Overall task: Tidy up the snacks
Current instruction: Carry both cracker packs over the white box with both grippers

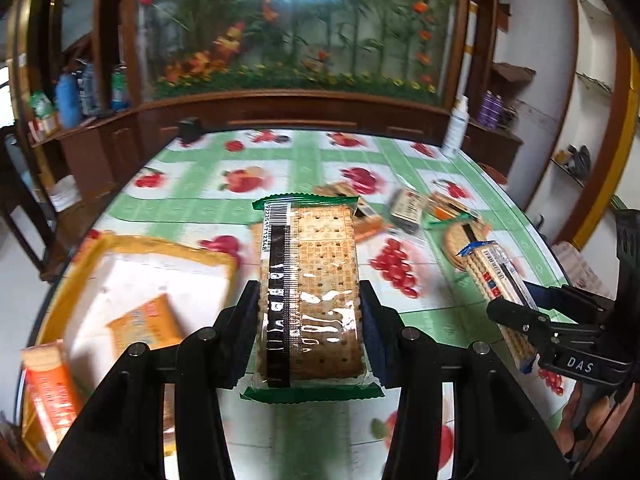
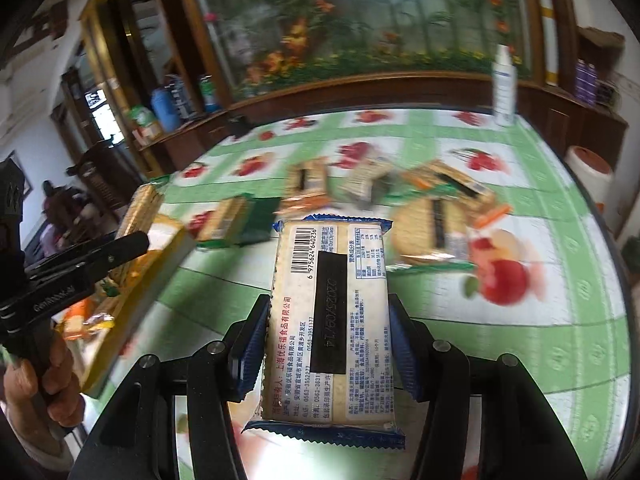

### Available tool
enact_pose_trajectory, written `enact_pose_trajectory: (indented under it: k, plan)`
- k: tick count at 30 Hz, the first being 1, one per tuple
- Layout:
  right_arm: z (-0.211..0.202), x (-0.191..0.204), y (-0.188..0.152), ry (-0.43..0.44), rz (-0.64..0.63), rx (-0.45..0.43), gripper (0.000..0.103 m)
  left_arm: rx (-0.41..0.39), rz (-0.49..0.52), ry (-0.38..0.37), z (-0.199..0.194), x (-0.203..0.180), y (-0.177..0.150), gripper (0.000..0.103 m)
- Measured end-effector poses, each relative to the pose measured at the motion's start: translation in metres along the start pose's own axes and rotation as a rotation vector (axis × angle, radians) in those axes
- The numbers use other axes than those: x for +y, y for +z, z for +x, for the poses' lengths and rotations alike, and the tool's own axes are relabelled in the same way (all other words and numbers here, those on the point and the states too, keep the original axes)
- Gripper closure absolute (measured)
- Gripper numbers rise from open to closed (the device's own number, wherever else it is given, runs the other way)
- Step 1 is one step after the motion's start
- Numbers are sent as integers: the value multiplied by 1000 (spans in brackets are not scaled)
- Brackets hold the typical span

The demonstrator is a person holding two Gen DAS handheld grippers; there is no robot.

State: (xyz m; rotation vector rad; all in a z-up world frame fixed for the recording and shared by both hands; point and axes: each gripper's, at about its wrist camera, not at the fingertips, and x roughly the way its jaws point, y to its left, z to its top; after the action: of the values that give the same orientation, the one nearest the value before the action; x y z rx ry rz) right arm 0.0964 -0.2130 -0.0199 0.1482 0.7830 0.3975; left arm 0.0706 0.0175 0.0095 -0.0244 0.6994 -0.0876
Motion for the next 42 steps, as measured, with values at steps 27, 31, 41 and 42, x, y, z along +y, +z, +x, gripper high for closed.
enact_pose_trajectory:
  k: [27,31,41,42]
  plan:
    - [64,193,45,354,-246,63,46,-16,-196,228,-22,120,-22,57]
    - [71,204,50,368,-257,66,46,-11,-213,239,-20,131,-22,57]
    - [105,223,62,372,-256,92,46,2,-265,269,-8,164,-8,57]
    - [108,224,63,374,-253,94,46,5,-269,274,-7,167,-7,57]
